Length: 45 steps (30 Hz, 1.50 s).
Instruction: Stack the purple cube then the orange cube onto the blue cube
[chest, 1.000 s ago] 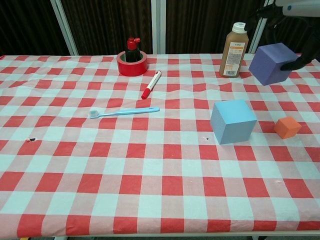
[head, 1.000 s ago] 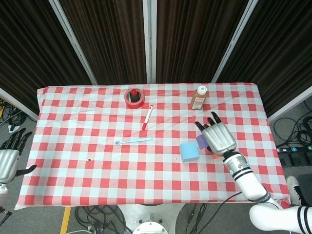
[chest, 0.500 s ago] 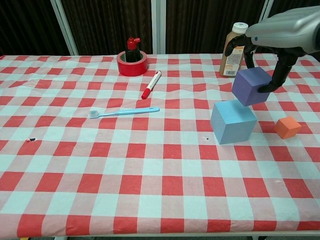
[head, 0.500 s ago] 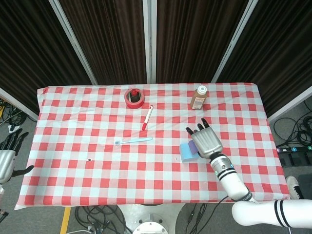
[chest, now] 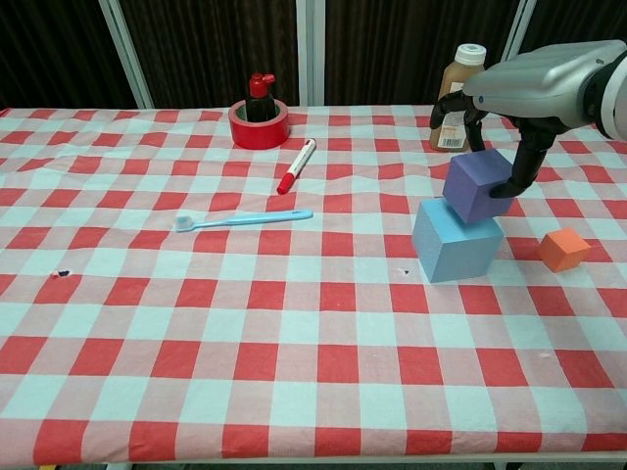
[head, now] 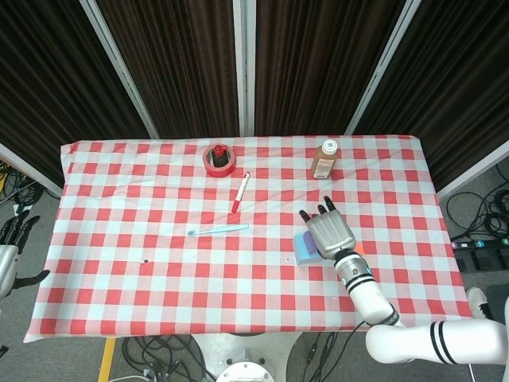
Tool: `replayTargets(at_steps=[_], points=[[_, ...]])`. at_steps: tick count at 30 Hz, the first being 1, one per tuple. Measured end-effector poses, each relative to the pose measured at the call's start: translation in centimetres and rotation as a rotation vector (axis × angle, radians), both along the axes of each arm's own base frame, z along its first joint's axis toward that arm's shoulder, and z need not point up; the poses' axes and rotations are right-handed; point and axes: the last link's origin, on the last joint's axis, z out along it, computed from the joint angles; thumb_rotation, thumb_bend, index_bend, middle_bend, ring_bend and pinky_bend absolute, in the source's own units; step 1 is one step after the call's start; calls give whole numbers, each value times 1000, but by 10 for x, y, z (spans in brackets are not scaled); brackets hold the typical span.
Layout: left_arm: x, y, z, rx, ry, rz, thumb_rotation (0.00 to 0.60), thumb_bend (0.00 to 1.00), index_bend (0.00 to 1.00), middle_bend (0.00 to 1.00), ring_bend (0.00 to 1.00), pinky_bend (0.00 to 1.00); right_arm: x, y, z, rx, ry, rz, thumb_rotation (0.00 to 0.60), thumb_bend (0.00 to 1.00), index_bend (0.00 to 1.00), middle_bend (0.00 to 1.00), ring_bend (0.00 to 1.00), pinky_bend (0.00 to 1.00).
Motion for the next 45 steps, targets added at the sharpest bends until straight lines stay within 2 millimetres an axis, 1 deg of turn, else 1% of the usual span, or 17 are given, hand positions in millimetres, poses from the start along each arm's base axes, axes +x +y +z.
replayTargets(at_steps=[13,16,19,22,26,30,35,39,41,43,45], points=[[-3,-1,0,0,20,1,600,123,134,118,88,223,0,1,-11,13,-9,-7,600,135,149,481,169,16],[-4,-1,-1,0,18,4,600,124,134,117,88,223,-1,1,-13,20,-12,-16,600,121,132,471,169,10],[-6,-2,-1,1,15,11,600,124,134,117,88,223,-2,0,-14,29,-10,-24,600,102,89,454,166,1],[-8,-3,-1,1,17,17,600,124,134,118,88,223,-2,-1,-14,34,-8,-25,600,81,50,424,154,0],[-7,-2,0,5,18,14,600,124,134,117,88,223,-1,0,-13,34,-13,-20,600,57,3,339,107,0],[-6,-2,-1,1,19,9,600,125,134,118,88,223,-2,1,-10,34,-17,-18,600,44,0,284,71,0],[-3,-2,-1,1,21,3,600,124,134,118,88,223,-2,4,1,12,-34,-12,600,43,0,268,59,0],[0,-1,-1,-1,21,-4,600,124,134,118,88,223,-6,7,19,-52,-47,-1,600,45,0,290,61,0],[2,-1,-2,-4,21,-8,600,125,134,118,88,223,-14,9,34,-107,-43,1,600,45,0,301,64,0],[3,0,-3,-9,21,-13,600,125,134,118,88,223,-28,11,48,-158,-40,-15,600,45,0,311,65,0],[5,1,-4,-12,22,-16,600,125,134,117,88,223,-38,11,54,-176,-45,-25,600,46,0,321,67,0]])
